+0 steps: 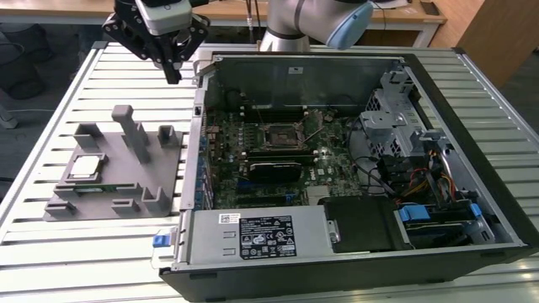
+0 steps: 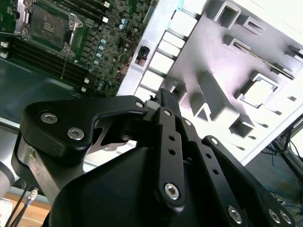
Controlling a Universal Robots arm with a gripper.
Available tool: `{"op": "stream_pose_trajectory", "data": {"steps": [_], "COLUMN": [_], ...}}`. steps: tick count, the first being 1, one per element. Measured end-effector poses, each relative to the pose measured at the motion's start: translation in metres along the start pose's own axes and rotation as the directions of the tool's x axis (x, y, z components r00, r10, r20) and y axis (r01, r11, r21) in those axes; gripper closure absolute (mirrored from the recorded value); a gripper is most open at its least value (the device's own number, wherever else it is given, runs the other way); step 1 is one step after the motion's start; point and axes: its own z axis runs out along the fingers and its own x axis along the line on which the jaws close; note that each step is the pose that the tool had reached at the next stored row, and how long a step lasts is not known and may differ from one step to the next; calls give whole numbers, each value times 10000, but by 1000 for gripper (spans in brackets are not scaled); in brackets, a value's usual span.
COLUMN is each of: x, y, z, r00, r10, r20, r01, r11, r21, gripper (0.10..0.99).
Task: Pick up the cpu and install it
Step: 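Reach for the cpu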
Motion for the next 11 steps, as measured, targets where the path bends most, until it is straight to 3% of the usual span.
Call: {"op": "stream_pose_trajectory", "data": {"steps": [11], "x": [78], "y": [-6], "z": [3], "r00": [10000], "r10": [0], "r20": [0], "r01": [0], "r11": [10000], "r21": [-1], "gripper": [980]}}
